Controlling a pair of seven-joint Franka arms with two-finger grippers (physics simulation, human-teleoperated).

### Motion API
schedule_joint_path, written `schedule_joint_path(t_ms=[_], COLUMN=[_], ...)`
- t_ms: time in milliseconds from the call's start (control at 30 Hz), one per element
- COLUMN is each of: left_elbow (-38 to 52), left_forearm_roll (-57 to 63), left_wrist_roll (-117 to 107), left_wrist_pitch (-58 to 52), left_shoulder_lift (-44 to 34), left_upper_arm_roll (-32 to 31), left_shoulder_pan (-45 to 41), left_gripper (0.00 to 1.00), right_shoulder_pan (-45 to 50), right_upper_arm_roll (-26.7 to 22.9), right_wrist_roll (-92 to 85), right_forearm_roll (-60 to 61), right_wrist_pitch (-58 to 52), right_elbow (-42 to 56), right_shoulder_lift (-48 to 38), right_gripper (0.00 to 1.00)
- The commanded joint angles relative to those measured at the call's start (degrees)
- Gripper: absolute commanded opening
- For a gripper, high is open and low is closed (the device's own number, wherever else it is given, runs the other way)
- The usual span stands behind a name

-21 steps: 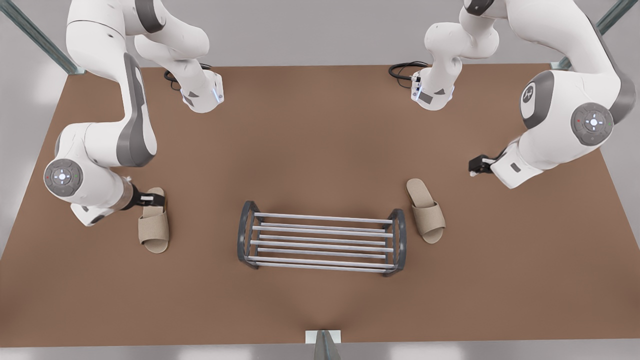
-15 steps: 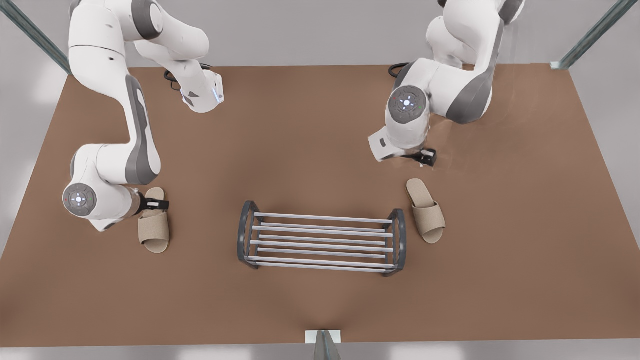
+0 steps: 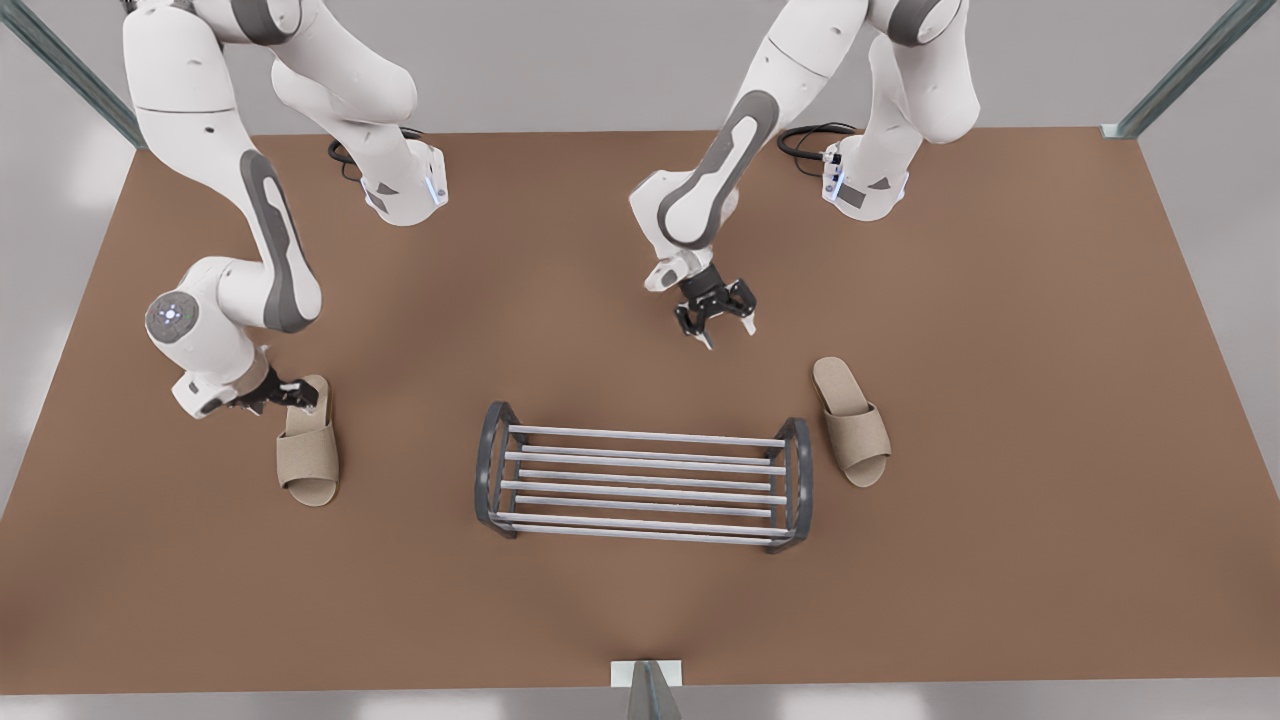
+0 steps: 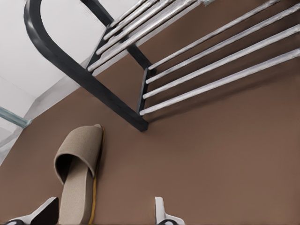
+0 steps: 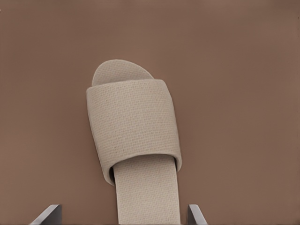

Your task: Place the right shoe on the shoe rack with the right arm, and place the left shoe on the shoe rack with the left arm

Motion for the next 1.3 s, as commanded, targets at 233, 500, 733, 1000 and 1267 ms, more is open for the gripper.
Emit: schedule_joint_path(t_ms=[233, 500, 733, 1000, 1267], left_elbow=[-17.39, -17.56, -14.58, -10.71, -10.53], left_forearm_roll=[24.46, 32.45, 43.88, 50.39, 50.56], left_wrist_roll=[-105.24, -105.59, -105.5, -105.15, -101.28], left_wrist_pitch=[17.85, 18.64, 18.99, 18.99, 18.73], left_shoulder_lift=[-4.24, 0.77, 4.72, 8.68, 5.87], left_upper_arm_roll=[3.01, 16.46, 16.55, 16.64, 18.75], left_shoulder_pan=[-0.39, 0.22, 6.29, 8.75, 7.96], left_gripper=[1.0, 1.0, 1.0, 1.0, 1.0], right_shoulder_pan=[-6.8, -5.74, -5.65, -5.3, -4.51], right_upper_arm_roll=[-0.05, 1.18, 1.45, 1.54, 1.54], right_wrist_roll=[-29.41, -28.35, -28.18, -28.0, -28.0], right_forearm_roll=[-0.03, -0.03, -0.12, 0.15, 1.9], right_wrist_pitch=[10.47, 9.94, 10.38, 12.14, 12.58], right_elbow=[0.91, -1.91, -0.5, -0.24, 1.61], right_shoulder_lift=[1.79, 2.84, 5.21, 9.61, 11.89], right_gripper=[1.0, 1.0, 1.0, 1.0, 1.0])
